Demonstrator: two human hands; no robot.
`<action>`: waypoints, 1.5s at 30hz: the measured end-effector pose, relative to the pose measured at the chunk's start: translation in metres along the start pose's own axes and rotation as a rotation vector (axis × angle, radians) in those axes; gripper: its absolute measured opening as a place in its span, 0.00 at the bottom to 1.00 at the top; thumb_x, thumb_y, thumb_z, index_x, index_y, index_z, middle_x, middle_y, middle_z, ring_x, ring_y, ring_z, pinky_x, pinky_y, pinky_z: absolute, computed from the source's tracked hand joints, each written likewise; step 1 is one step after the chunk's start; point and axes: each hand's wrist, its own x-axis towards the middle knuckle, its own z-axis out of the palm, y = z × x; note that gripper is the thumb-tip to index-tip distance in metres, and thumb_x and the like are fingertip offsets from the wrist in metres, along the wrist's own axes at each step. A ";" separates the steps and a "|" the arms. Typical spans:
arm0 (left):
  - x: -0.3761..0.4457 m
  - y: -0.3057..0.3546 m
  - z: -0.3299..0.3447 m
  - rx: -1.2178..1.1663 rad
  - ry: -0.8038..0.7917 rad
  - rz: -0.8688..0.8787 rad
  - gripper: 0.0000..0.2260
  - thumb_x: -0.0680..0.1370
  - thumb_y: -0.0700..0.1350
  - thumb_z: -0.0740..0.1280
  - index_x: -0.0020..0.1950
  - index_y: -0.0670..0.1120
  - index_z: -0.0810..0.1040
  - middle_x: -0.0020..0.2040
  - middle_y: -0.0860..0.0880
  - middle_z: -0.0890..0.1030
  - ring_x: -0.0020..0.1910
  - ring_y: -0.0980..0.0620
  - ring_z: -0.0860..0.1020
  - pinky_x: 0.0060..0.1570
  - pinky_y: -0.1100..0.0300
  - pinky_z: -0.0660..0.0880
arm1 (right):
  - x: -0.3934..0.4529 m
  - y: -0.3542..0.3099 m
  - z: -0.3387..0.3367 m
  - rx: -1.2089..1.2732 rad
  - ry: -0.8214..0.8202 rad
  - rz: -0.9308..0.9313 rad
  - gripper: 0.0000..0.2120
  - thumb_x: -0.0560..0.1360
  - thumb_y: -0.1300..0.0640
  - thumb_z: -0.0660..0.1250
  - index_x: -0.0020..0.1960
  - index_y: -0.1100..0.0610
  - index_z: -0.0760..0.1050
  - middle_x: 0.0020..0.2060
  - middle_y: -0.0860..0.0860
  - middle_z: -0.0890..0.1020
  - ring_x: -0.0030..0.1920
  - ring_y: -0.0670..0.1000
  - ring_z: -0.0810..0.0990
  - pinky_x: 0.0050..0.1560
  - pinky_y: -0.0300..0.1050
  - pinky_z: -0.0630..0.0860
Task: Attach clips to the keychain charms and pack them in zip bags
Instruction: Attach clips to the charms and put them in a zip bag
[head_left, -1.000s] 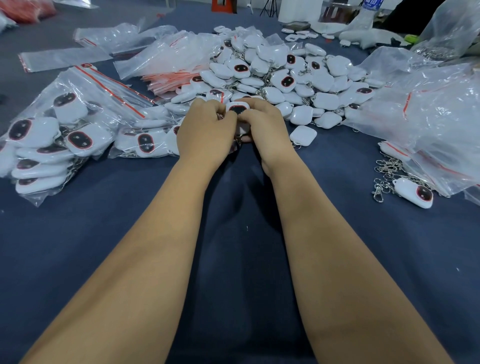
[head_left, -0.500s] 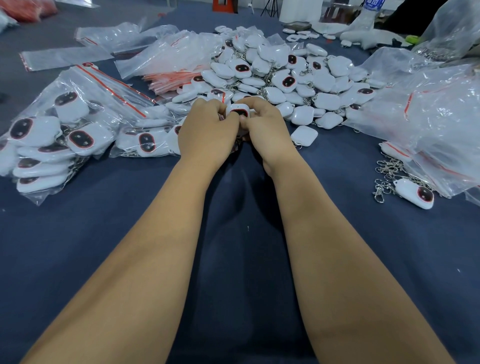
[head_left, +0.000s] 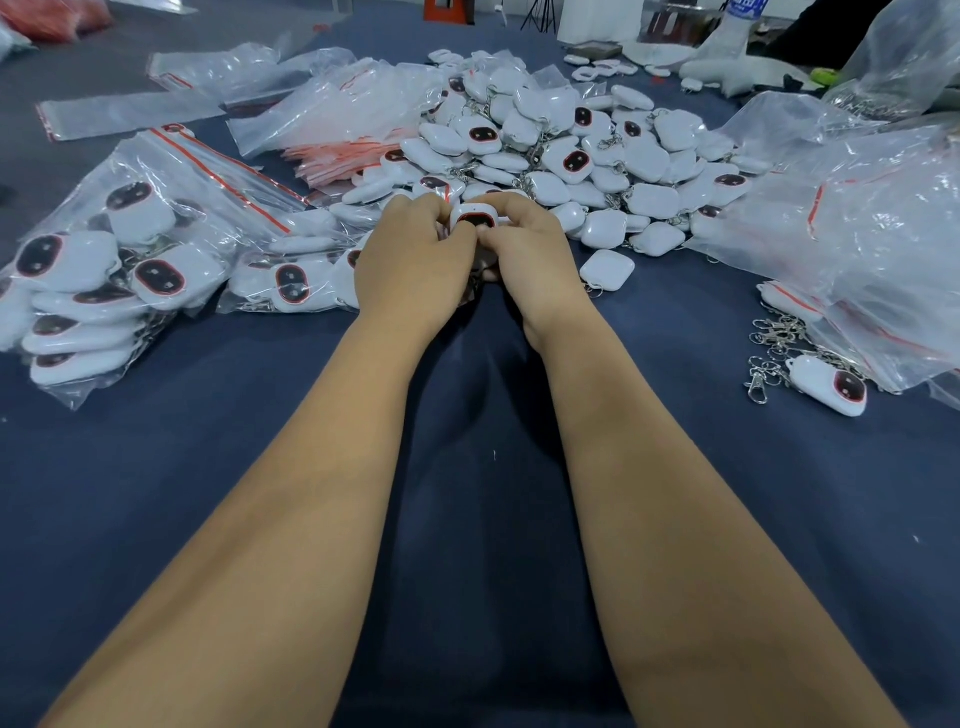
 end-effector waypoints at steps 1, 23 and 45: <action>0.000 0.000 0.000 -0.001 -0.001 0.003 0.10 0.77 0.50 0.60 0.50 0.46 0.78 0.51 0.49 0.76 0.45 0.49 0.72 0.34 0.59 0.61 | 0.000 0.000 0.000 0.003 -0.002 0.000 0.16 0.74 0.70 0.59 0.44 0.51 0.78 0.40 0.51 0.80 0.39 0.48 0.78 0.45 0.41 0.77; 0.001 0.002 -0.008 -0.393 0.139 -0.049 0.13 0.74 0.40 0.62 0.53 0.56 0.72 0.33 0.56 0.72 0.30 0.62 0.71 0.36 0.65 0.68 | 0.000 -0.011 -0.004 0.874 0.034 0.058 0.08 0.79 0.72 0.56 0.49 0.62 0.69 0.43 0.61 0.80 0.47 0.58 0.81 0.51 0.49 0.82; 0.002 0.000 0.001 0.030 0.101 0.170 0.11 0.74 0.41 0.61 0.52 0.50 0.80 0.47 0.53 0.70 0.42 0.56 0.68 0.39 0.62 0.59 | -0.003 -0.002 -0.006 -0.504 0.305 -0.155 0.16 0.74 0.65 0.59 0.55 0.54 0.81 0.56 0.51 0.80 0.57 0.51 0.76 0.58 0.47 0.73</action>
